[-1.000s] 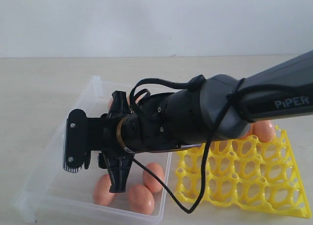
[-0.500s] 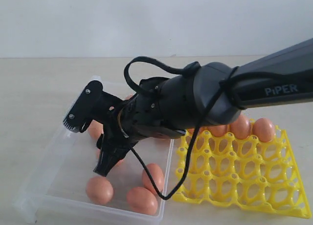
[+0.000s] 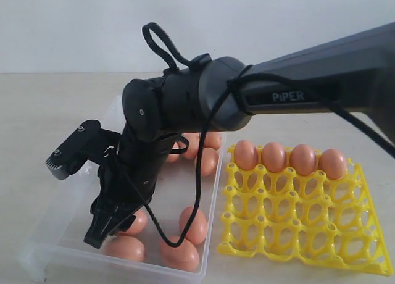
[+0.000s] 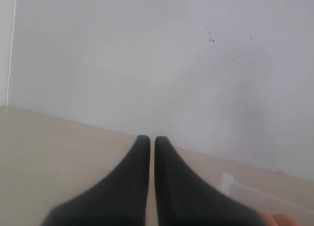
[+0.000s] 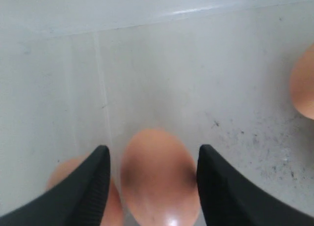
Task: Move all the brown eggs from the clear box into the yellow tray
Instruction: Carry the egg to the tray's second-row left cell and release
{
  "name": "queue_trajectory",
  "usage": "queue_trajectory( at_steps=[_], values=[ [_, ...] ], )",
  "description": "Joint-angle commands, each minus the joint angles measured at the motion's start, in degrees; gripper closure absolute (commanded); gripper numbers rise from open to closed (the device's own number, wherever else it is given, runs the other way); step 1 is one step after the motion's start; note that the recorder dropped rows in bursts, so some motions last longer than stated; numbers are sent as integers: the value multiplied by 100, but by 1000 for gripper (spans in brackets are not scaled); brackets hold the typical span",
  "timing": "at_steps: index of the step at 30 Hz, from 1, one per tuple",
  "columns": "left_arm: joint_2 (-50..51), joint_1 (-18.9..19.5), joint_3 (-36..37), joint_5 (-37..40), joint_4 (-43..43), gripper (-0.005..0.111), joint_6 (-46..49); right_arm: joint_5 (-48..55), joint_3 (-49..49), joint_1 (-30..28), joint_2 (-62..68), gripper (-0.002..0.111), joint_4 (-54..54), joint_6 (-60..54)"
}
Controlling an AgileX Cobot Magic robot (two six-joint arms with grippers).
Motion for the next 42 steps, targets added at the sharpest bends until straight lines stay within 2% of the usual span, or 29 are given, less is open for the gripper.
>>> queue_trajectory(
  at_steps=[1, 8, 11, 12, 14, 16, 20, 23, 24, 25, 27, 29, 32, 33, 37, 38, 39, 40, 42],
  values=[
    [-16, -20, -15, 0, -19, 103, 43, 237, -219, -13, 247, 61, -66, -32],
    [-16, -20, -15, 0, -19, 103, 43, 299, -224, -13, 553, 63, -349, 1],
    [-16, -20, -15, 0, -19, 103, 43, -88, -224, -13, 515, 107, -403, 40],
    [-16, -20, -15, 0, -19, 103, 43, -251, -224, -13, 505, 108, -403, 101],
    [-16, -20, -15, 0, -19, 103, 43, -1041, -189, -13, 422, 109, -468, 539],
    [-16, -20, -15, 0, -19, 103, 43, -2337, 105, -13, 293, 109, -511, 1113],
    [-16, -20, -15, 0, -19, 103, 43, -5570, 1638, -13, -155, 109, -499, 1696],
    [-16, -20, -15, 0, -19, 103, 43, -7342, 2611, -13, -436, 109, -499, 2032],
    [-16, -20, -15, 0, -19, 103, 43, -8511, 3221, -13, -607, 109, -511, 2371],
    [-16, -20, -15, 0, -19, 103, 43, -9047, 3494, -13, -676, 109, -537, 2551],
    [-16, -20, -15, 0, -19, 103, 43, -10945, 4507, -13, -854, 109, -623, 3264],
    [-16, -20, -15, 0, -19, 103, 43, -10945, 4953, -25, -1047, 109, -537, 3558],
    [-16, -20, -15, 0, -19, 103, 43, -10945, 5823, -100, -1498, 109, -585, 3336],
    [-16, -20, -15, 0, -19, 103, 43, -10945, 5981, -199, -1598, 109, -609, 3324],
    [-16, -20, -15, 0, -19, 103, 43, -10945, 6602, -1429, -1876, 109, -1717, 3949],
    [-16, -20, -15, 0, -19, 103, 43, -10945, 6648, -2156, -1876, 109, -2815, 4484],
    [-16, -20, -15, 0, -19, 103, 43, -10945, 6627, -2571, -1876, 109, -3472, 4821],
    [-16, -20, -15, 0, -19, 103, 43, -10945, 6444, -3265, -1864, 109, -4759, 5481],
    [-16, -20, -15, 0, -19, 103, 43, -10945, 6006, -4043, -1724, 109, -6537, 6477]
  ],
)
